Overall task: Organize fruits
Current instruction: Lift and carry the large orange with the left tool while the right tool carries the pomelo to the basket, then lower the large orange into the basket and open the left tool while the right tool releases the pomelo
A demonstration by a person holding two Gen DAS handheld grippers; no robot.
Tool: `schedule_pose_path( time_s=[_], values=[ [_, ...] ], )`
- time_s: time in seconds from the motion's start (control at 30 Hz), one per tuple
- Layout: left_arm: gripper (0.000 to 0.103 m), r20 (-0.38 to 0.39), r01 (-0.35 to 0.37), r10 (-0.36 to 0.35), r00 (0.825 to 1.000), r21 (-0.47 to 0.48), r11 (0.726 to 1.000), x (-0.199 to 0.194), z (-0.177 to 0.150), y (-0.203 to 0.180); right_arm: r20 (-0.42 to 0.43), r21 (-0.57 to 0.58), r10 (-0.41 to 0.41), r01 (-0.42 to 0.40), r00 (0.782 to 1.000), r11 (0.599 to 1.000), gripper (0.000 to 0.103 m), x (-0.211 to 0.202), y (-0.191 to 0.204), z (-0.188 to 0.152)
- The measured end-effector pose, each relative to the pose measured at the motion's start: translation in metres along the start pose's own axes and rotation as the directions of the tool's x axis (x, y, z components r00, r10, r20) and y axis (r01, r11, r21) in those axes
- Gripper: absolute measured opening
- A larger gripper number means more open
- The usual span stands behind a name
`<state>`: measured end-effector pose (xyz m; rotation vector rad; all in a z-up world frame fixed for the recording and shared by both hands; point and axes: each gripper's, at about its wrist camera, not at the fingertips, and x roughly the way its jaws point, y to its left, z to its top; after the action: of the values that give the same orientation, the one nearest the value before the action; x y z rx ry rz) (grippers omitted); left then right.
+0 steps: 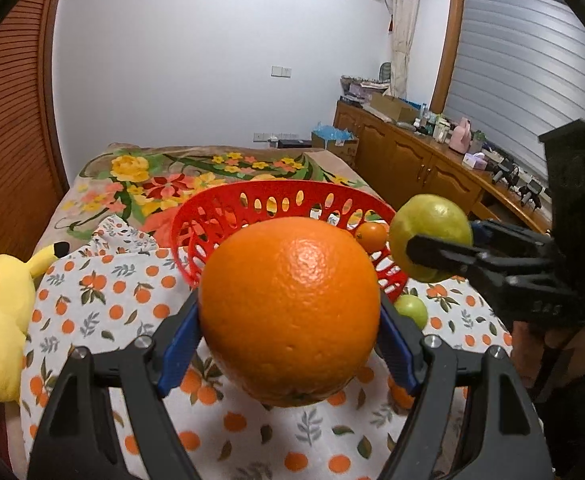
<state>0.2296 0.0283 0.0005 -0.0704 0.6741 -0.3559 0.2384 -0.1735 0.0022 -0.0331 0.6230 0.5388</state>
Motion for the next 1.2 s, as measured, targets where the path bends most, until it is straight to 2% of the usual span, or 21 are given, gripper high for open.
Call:
schedule_pose_path(
  time_s=[0.27, 0.67, 0.93, 1.2],
  values=[
    [0.079, -0.05, -0.014, 0.015, 0.999, 0.017, 1.0, 0.038, 0.018, 0.003, -0.003, -0.014, -0.016, 0.016, 1.0, 1.0, 0.067, 0.012, -0.011, 0.01],
    [0.079, -0.125, -0.036, 0.039, 0.991, 0.025, 0.999, 0.078, 0.016, 0.006, -0.018, -0.004, -0.014, 0.014, 1.0, 1.0, 0.067, 0.028, -0.026, 0.013],
    [0.079, -0.138, -0.037, 0.043, 0.989, 0.048, 0.998, 0.085, 0.011, 0.001, -0.016, -0.006, -0.004, 0.004, 1.0, 1.0, 0.067, 0.029, -0.026, 0.014],
    [0.08, -0.118, -0.062, 0.07, 0.991, 0.067, 0.996, 0.084, 0.006, -0.003, -0.022, -0.005, -0.008, 0.008, 1.0, 1.0, 0.067, 0.031, -0.024, 0.015]
  ],
)
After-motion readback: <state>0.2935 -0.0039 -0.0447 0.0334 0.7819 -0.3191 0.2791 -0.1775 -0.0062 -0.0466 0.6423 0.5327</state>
